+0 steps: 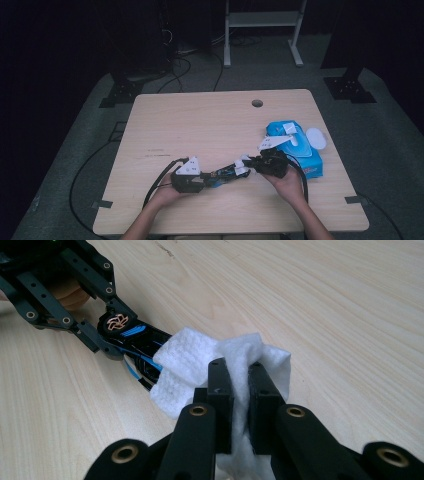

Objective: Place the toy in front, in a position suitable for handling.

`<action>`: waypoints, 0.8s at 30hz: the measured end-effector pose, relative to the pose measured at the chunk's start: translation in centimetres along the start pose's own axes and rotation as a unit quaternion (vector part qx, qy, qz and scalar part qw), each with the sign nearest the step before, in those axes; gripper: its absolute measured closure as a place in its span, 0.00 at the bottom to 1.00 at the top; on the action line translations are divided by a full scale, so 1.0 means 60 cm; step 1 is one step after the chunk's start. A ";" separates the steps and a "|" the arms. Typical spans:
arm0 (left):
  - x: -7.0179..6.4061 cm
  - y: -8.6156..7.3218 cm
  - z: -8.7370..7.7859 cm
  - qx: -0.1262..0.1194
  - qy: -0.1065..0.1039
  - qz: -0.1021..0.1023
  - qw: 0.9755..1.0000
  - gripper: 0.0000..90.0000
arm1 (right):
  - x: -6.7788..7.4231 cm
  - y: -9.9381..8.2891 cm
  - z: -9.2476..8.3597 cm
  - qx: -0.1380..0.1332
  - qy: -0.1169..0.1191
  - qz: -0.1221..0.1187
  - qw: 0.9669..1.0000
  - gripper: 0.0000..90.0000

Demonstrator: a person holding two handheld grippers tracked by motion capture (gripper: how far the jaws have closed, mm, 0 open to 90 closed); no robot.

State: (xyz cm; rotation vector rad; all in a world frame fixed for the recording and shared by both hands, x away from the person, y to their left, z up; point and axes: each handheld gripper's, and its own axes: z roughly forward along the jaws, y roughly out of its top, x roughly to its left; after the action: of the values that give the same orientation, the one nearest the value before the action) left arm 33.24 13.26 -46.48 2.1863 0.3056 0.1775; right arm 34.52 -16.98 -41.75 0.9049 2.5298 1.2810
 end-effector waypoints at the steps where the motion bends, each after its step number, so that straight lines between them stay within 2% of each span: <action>1: 0.000 0.000 0.000 0.000 0.000 -0.003 1.000 0.78 | 0.001 0.000 0.001 0.001 -0.003 -0.004 1.000 0.92; 4: 0.002 0.000 0.000 -0.006 0.004 -0.021 1.000 0.76 | 0.008 0.001 0.005 0.001 -0.009 -0.013 1.000 0.92; 8: 0.005 0.001 -0.006 -0.018 0.006 -0.039 0.999 0.74 | 0.013 0.000 0.005 0.004 -0.002 -0.014 1.000 0.92; 12: 0.004 0.003 -0.009 -0.027 -0.002 -0.043 0.999 0.71 | 0.013 -0.005 0.003 -0.003 0.002 -0.008 1.000 0.92; 17: 0.007 0.005 -0.015 -0.047 -0.010 -0.059 0.997 0.68 | 0.018 -0.006 0.001 0.000 0.000 -0.014 1.000 0.92; 24: 0.012 0.008 -0.014 -0.052 -0.018 -0.078 0.995 0.66 | 0.020 -0.012 -0.001 -0.007 0.000 -0.010 1.000 0.92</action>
State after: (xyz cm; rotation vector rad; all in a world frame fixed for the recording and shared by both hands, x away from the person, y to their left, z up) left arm 33.84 13.85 -45.60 2.0500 0.4348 0.0660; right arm 33.21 -16.63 -42.11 0.8739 2.5193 1.2918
